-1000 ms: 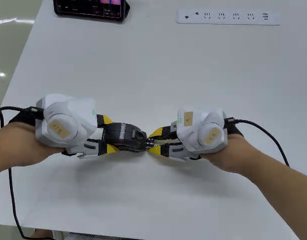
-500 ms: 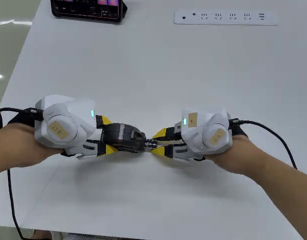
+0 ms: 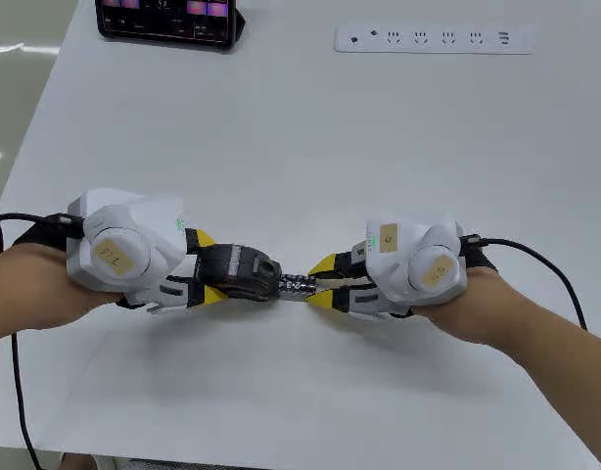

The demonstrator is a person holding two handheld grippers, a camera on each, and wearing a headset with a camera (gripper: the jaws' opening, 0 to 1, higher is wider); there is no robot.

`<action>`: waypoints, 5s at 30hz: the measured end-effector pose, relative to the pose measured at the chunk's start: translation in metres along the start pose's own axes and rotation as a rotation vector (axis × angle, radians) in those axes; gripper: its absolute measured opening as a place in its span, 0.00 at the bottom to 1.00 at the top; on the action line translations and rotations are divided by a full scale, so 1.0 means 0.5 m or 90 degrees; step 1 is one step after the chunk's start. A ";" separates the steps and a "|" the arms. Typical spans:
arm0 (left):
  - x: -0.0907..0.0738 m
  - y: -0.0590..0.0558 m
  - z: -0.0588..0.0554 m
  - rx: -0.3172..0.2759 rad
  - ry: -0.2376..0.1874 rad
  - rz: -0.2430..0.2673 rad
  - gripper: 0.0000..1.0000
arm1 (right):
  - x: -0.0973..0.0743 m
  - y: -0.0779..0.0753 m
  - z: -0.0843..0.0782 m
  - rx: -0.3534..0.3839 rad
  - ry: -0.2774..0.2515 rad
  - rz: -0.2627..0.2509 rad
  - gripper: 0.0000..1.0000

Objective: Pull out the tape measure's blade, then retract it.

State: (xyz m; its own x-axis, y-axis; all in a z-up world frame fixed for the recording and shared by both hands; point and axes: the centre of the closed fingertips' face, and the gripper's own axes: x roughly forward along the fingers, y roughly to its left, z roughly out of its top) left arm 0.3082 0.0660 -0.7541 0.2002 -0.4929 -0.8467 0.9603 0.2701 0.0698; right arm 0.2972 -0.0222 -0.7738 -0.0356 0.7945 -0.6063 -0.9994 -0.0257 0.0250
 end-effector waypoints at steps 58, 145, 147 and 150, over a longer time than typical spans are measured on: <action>0.002 -0.005 0.006 0.000 0.006 0.002 0.26 | -0.111 0.005 -0.065 0.003 0.046 -0.025 0.09; 0.005 -0.007 0.011 -0.014 0.018 0.016 0.26 | -0.310 0.004 -0.221 0.014 0.154 -0.058 0.08; 0.005 -0.007 0.011 -0.014 0.018 0.015 0.26 | -0.314 0.005 -0.225 0.015 0.158 -0.058 0.08; 0.005 -0.007 0.012 -0.013 0.018 0.015 0.26 | -0.322 0.005 -0.231 0.017 0.162 -0.060 0.08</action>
State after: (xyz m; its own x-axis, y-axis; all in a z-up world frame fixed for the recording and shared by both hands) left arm 0.3065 0.0589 -0.7532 0.2166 -0.4624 -0.8598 0.9510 0.2988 0.0789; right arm 0.3001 -0.2201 -0.7680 0.0545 0.6138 -0.7876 -0.9979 0.0606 -0.0218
